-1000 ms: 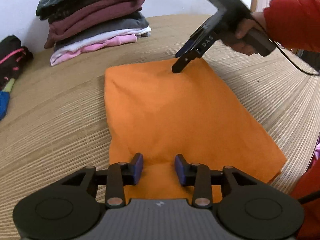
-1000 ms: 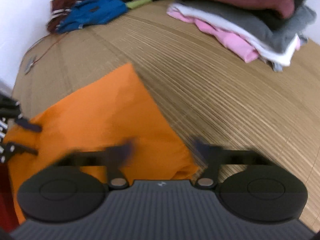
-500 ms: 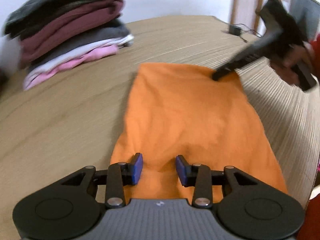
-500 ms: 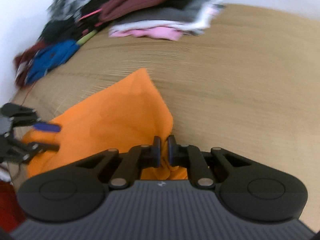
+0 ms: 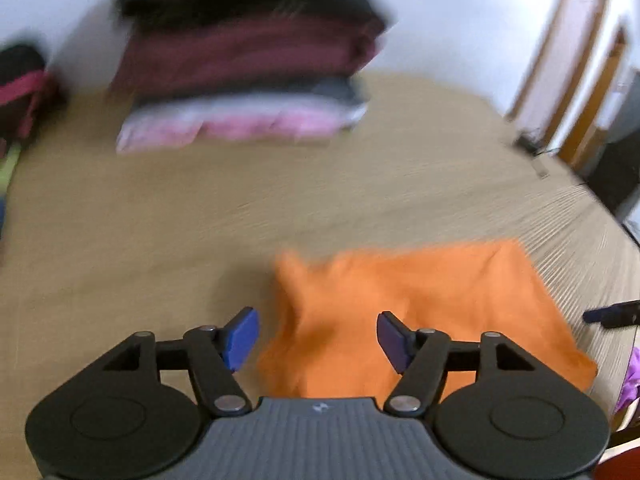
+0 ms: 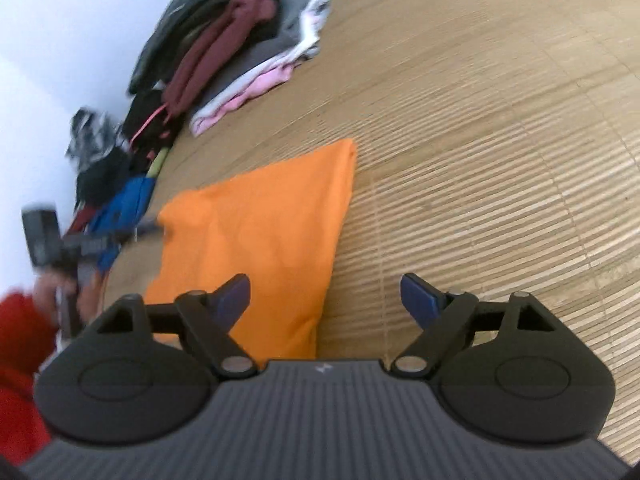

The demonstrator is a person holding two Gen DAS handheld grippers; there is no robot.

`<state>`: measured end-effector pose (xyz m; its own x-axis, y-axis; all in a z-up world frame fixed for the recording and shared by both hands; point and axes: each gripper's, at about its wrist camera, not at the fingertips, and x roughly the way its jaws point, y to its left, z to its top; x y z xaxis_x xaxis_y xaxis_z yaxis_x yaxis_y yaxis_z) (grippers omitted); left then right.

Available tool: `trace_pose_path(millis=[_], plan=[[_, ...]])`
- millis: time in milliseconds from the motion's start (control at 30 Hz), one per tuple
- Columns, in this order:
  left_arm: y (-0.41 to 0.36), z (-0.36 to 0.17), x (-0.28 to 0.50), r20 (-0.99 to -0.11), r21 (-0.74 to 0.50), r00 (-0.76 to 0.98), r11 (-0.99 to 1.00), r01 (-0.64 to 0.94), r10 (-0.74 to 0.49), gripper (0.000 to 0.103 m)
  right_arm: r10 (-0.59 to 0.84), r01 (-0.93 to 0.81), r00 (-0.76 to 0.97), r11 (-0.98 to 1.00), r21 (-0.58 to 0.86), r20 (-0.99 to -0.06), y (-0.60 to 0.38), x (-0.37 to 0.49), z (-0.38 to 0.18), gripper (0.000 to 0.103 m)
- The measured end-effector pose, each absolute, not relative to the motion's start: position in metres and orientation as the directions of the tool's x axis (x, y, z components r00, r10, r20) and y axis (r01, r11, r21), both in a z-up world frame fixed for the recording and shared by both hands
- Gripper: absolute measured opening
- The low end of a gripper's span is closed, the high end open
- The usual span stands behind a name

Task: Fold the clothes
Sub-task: 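Grasp the folded orange shirt end with both grippers and lift it, then carry the shirt with the right gripper toward the clothes stack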

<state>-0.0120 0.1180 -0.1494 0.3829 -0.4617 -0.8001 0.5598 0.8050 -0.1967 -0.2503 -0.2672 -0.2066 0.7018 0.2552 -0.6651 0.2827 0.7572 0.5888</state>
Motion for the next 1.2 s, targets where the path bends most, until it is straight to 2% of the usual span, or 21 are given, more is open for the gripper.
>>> trace_pose_path(millis=[67, 233, 300, 333, 367, 433, 467, 500, 633, 800, 933, 1133, 1200], plan=[[0.121, -0.160, -0.018, -0.845, -0.219, 0.322, 0.824, 0.522, -0.428, 0.053, 0.255, 0.337, 0.675, 0.729, 0.596, -0.693, -0.267, -0.238, -0.211, 0.085], [0.114, -0.169, -0.041, -0.848, -0.236, 0.309, 0.831, 0.504, -0.429, 0.054, 0.278, 0.328, 0.653, 0.735, 0.594, -0.704, -0.249, -0.218, -0.216, 0.085], [0.108, -0.170, -0.041, -0.845, -0.271, 0.289, 0.826, 0.494, -0.450, 0.047, 0.289, 0.295, 0.638, 0.765, 0.573, -0.714, -0.238, -0.209, -0.215, 0.085], [0.107, -0.170, -0.038, -0.842, -0.303, 0.267, 0.822, 0.483, -0.468, 0.027, 0.301, 0.273, 0.626, 0.779, 0.564, -0.719, -0.236, -0.207, -0.214, 0.085], [0.109, -0.173, -0.035, -0.837, -0.349, 0.241, 0.819, 0.457, -0.491, 0.017, 0.311, 0.251, 0.612, 0.795, 0.552, -0.727, -0.231, -0.203, -0.213, 0.085], [0.113, -0.179, -0.031, -0.820, -0.415, 0.225, 0.817, 0.401, -0.527, 0.013, 0.303, 0.223, 0.582, 0.833, 0.507, -0.754, -0.222, -0.193, -0.211, 0.059], [0.116, -0.181, -0.031, -0.811, -0.436, 0.229, 0.817, 0.378, -0.539, 0.012, 0.285, 0.218, 0.567, 0.853, 0.474, -0.773, -0.217, -0.189, -0.210, 0.024], [0.120, -0.183, -0.032, -0.802, -0.455, 0.234, 0.815, 0.358, -0.550, 0.011, 0.252, 0.239, 0.549, 0.866, 0.439, -0.797, -0.216, -0.186, -0.210, 0.018], [0.137, -0.187, -0.037, -0.769, -0.522, 0.264, 0.810, 0.267, -0.583, 0.009, 0.356, 0.272, 0.564, 0.772, 0.575, -0.745, -0.234, -0.184, -0.215, 0.014], [0.147, -0.167, -0.034, -0.687, -0.609, 0.305, 0.752, 0.252, -0.660, 0.009, 0.399, 0.194, 0.702, 0.689, 0.698, -0.590, -0.251, -0.174, -0.169, 0.011], [0.147, -0.159, -0.025, -0.670, -0.615, 0.329, 0.746, 0.257, -0.666, 0.009, 0.415, 0.044, 0.734, 0.760, 0.648, -0.537, -0.241, -0.132, -0.117, 0.011], [0.159, -0.182, -0.024, -0.637, -0.680, 0.351, 0.715, 0.163, -0.686, 0.010, 0.491, -0.172, 0.716, 0.813, 0.556, -0.497, -0.198, -0.072, -0.055, 0.009], [0.166, -0.187, -0.027, -0.627, -0.703, 0.350, 0.699, 0.130, -0.696, 0.014, 0.517, -0.241, 0.704, 0.819, 0.521, -0.486, -0.182, -0.054, -0.035, 0.009]])
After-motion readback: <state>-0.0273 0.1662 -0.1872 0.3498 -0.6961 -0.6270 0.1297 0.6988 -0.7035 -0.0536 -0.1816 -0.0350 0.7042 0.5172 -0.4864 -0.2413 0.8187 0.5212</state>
